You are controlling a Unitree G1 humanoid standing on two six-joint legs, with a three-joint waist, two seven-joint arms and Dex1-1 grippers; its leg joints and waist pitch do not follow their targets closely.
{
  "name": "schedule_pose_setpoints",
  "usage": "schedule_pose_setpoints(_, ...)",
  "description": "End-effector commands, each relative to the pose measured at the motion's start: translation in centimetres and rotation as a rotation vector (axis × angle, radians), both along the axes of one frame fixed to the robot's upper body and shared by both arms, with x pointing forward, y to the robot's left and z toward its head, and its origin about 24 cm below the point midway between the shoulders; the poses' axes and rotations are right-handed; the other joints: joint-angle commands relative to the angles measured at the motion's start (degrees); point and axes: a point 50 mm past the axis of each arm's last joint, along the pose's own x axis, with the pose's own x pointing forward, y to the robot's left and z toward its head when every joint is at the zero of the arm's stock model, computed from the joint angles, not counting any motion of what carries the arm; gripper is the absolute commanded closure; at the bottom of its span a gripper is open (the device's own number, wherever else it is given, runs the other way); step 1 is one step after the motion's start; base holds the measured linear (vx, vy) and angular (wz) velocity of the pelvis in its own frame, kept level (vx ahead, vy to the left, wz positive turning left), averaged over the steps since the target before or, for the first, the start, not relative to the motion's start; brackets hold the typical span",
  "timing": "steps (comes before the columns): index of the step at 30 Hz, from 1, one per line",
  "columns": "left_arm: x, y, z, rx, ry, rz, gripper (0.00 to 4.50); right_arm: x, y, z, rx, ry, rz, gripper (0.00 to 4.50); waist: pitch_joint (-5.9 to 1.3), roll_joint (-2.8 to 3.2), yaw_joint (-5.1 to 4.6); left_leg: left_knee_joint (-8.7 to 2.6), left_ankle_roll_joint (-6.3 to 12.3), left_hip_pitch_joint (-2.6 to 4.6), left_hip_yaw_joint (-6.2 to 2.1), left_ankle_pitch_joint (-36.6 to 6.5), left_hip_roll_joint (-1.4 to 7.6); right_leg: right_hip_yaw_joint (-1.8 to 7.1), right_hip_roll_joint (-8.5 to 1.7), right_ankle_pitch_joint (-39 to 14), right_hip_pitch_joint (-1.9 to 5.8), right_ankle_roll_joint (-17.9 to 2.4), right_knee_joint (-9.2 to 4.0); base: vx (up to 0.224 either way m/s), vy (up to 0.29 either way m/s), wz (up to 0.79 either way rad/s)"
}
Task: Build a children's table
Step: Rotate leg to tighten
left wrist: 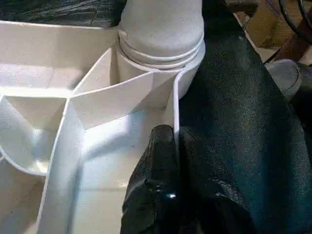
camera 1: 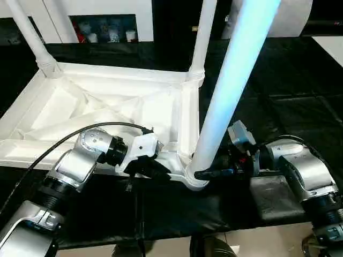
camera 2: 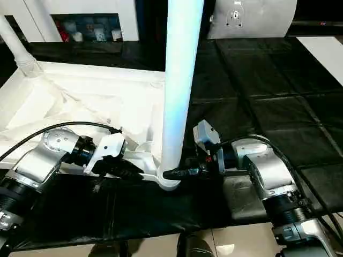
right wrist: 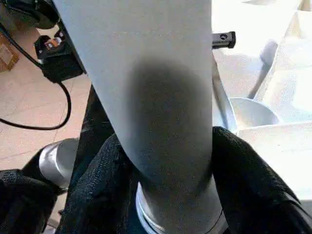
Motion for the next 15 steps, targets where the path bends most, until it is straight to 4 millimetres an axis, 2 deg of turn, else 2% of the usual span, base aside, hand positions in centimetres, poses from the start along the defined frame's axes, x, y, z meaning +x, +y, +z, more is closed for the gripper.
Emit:
schedule_pose_setpoints(1, 0.3, -0.6, 0.0, 0.006, 0.001, 0.084, 4.50, -0.6, 1.4, -0.4, 0.054, 0.074, -0.020, 2.50, -5.35, -0.39, -0.18, -3.56, 6.74, 0.22, -0.07, -3.07, 2.11, 3.69, -3.29, -14.84, 4.53, -11.67, -2.83, 0.000, 0.000, 0.00)
schedule_pose_setpoints(2, 0.5, -0.7, 0.1, 0.008, -0.002, 0.110, 4.50, -0.6, 1.6, -0.4, 0.058, 0.074, -0.043, 2.50, -5.25, -0.49, -0.17, -3.59, 6.46, 0.15, -0.14, -3.38, 2.04, 3.60, -3.30, -15.75, 4.54, -11.51, -2.99, 0.000, 0.000, 0.00)
schedule_pose_setpoints(3, 0.7, -0.8, 0.3, -0.008, -0.001, 0.148, 4.50, -0.5, 1.9, -0.5, 0.058, 0.072, -0.078, 2.50, -5.00, -0.51, -0.28, -3.73, 5.53, -0.11, -0.23, -4.70, 1.76, 3.41, -3.38, -19.19, 4.70, -10.39, -3.42, 0.000, 0.000, 0.00)
schedule_pose_setpoints(4, 0.9, -1.1, 0.5, -0.027, 0.001, 0.190, 4.50, -0.4, 2.4, -0.7, 0.053, 0.068, -0.118, 2.50, -4.84, -0.59, -0.50, -3.72, 4.34, 0.08, -0.14, -5.94, 1.66, 3.44, -3.40, -22.49, 4.55, -9.17, -3.83, 0.000, 0.000, 0.00)
schedule_pose_setpoints(6, 1.2, -1.5, 1.0, -0.053, -0.008, 0.246, 4.50, -0.1, 3.3, -1.0, 0.038, 0.050, -0.189, 2.50, -4.69, -0.68, -0.75, -3.86, 3.12, 0.05, -0.24, -6.75, 1.40, 3.22, -3.32, -26.43, 4.52, -7.24, -4.35, 0.000, 0.000, 0.00)
schedule_pose_setpoints(7, 1.4, -2.1, 1.2, -0.074, -0.007, 0.287, 4.50, 0.0, 4.3, -1.2, 0.044, 0.064, -0.250, 2.50, -4.47, -0.78, -1.20, -4.01, 2.51, -0.27, -0.40, -7.02, 1.27, 3.05, -3.24, -28.41, 4.67, -5.85, -4.58, 0.000, 0.000, 0.00)
schedule_pose_setpoints(9, 1.5, -3.2, 1.3, -0.107, -0.011, 0.347, 4.50, 0.3, 6.1, -1.3, 0.072, 0.090, -0.355, 2.50, -4.46, -0.81, -2.00, -4.01, 1.82, -0.36, -0.60, -7.82, 1.04, 2.78, -3.22, -30.22, 4.68, -4.63, -4.97, 0.000, 0.000, 0.00)
schedule_pose_setpoints(10, 1.6, -3.6, 1.3, -0.117, -0.010, 0.366, 4.50, 0.3, 6.7, -1.3, 0.078, 0.098, -0.386, 2.50, -4.40, -0.64, -2.19, -4.08, 1.68, -0.47, -0.72, -8.17, 1.06, 2.70, -3.28, -30.67, 4.73, -4.29, -5.02, 0.000, 0.000, 0.00)
schedule_pose_setpoints(11, 1.6, -4.0, 1.3, -0.125, -0.008, 0.385, 4.50, 0.3, 7.3, -1.3, 0.083, 0.104, -0.416, 2.50, -4.40, -0.78, -2.56, -4.05, 1.35, -0.47, -0.75, -8.73, 0.89, 2.51, -3.16, -31.48, 4.65, -3.40, -5.28, 0.000, 0.000, 0.00)
schedule_pose_setpoints(12, 1.6, -4.4, 1.3, -0.132, -0.007, 0.403, 4.50, 0.4, 7.8, -1.4, 0.086, 0.105, -0.442, 2.50, -4.38, -0.81, -2.93, -4.00, 1.53, -0.12, -0.66, -9.48, 0.70, 2.53, -3.13, -32.45, 4.30, -2.83, -5.67, 0.000, 0.000, 0.00)
schedule_pose_setpoints(15, 2.3, -6.3, 1.2, -0.167, -0.015, 0.504, 4.50, 1.1, 9.7, -1.7, 0.091, 0.128, -0.604, 2.50, -4.20, -0.65, -3.42, -3.86, 1.84, 0.13, -0.58, -10.39, 0.51, 2.31, -3.00, -34.27, 3.87, -2.04, -6.22, 0.000, 0.000, 0.00)
